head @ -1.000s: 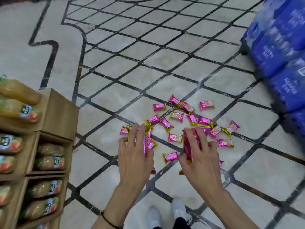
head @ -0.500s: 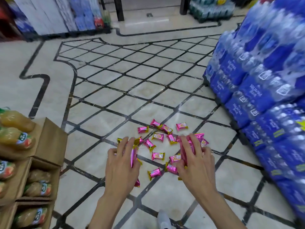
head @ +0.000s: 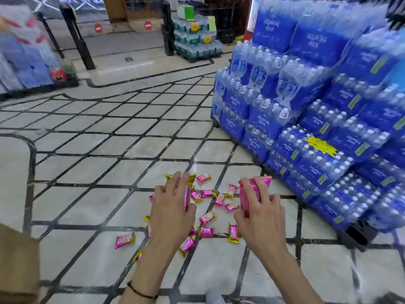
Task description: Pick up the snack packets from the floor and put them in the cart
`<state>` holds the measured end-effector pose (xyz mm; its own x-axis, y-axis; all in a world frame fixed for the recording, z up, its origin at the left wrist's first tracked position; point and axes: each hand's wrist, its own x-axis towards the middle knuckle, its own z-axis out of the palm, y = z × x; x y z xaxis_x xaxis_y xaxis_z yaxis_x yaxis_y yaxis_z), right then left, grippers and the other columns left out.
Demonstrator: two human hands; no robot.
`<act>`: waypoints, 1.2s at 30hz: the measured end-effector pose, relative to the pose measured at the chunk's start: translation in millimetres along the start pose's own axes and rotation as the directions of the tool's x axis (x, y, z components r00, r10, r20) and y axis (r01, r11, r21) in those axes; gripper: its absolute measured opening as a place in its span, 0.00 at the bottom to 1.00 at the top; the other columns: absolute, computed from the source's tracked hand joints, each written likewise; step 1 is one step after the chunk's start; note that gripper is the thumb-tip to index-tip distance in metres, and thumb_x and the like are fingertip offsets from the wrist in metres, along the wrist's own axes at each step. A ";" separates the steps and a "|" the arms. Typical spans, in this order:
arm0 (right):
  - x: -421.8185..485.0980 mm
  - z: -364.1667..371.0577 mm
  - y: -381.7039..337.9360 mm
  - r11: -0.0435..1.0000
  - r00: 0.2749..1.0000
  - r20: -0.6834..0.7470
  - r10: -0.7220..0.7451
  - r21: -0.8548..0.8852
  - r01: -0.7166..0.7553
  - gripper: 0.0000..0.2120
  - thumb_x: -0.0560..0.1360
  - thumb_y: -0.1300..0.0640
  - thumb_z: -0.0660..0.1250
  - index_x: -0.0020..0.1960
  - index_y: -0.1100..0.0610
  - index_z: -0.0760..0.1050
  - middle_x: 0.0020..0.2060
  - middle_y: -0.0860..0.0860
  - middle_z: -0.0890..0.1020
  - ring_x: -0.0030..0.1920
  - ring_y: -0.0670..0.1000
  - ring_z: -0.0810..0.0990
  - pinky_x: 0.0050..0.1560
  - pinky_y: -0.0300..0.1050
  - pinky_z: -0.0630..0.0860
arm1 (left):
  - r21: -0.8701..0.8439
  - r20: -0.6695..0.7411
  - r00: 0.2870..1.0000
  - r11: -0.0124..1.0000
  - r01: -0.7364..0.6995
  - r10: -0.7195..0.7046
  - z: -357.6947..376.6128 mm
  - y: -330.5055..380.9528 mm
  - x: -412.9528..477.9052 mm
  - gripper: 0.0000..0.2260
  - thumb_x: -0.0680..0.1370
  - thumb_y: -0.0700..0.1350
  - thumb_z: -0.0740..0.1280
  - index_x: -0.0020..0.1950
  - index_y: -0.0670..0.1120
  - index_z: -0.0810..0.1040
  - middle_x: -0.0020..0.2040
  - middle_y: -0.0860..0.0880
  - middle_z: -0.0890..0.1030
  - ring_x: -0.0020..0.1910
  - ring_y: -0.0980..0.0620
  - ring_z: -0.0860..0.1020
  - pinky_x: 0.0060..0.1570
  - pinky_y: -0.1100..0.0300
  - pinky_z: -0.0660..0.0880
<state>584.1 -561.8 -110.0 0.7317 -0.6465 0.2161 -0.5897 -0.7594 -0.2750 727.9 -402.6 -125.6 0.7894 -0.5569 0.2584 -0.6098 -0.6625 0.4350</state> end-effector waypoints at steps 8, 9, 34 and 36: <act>-52.9 -30.2 17.0 0.980 0.980 -0.068 0.186 -0.065 -0.190 0.36 0.68 0.53 0.68 0.75 0.48 0.64 0.75 0.51 0.65 0.49 0.60 0.71 0.47 0.55 0.75 | -0.077 0.146 0.960 0.970 -0.230 0.239 -2.5 37.0 -17.1 0.31 0.76 0.51 0.62 0.79 0.54 0.61 0.77 0.54 0.64 0.59 0.46 0.67 0.56 0.48 0.76; -58.8 -34.9 21.4 0.974 0.974 -0.079 0.212 -0.069 -0.218 0.36 0.68 0.53 0.68 0.75 0.48 0.64 0.74 0.51 0.65 0.48 0.60 0.71 0.47 0.55 0.75 | -0.092 0.162 0.951 0.964 -0.250 0.262 -0.7 44.6 -18.1 0.31 0.76 0.50 0.63 0.80 0.54 0.61 0.78 0.55 0.63 0.60 0.46 0.67 0.57 0.48 0.76; -356.4 -219.2 276.3 0.424 0.408 -0.452 0.793 -0.071 -0.903 0.37 0.73 0.49 0.68 0.79 0.47 0.57 0.78 0.52 0.59 0.59 0.61 0.70 0.54 0.59 0.76 | -0.449 0.223 0.480 0.526 -0.722 0.849 102.8 447.2 -212.0 0.32 0.73 0.48 0.69 0.77 0.55 0.64 0.75 0.54 0.68 0.52 0.46 0.69 0.50 0.50 0.74; -385.6 -229.3 296.5 0.394 0.376 -0.453 0.809 -0.058 -0.917 0.37 0.74 0.49 0.67 0.79 0.47 0.56 0.79 0.52 0.59 0.60 0.60 0.70 0.55 0.58 0.76 | -0.479 0.237 0.454 0.510 -0.714 0.859 112.3 474.6 -242.5 0.32 0.74 0.48 0.68 0.77 0.55 0.64 0.75 0.54 0.68 0.53 0.45 0.69 0.53 0.48 0.74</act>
<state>48.7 -554.6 -60.0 -0.3567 -0.8904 0.2829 -0.9233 0.2898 -0.2519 239.1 -638.2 -78.7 -0.1824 -0.9405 0.2866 -0.8406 0.3004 0.4507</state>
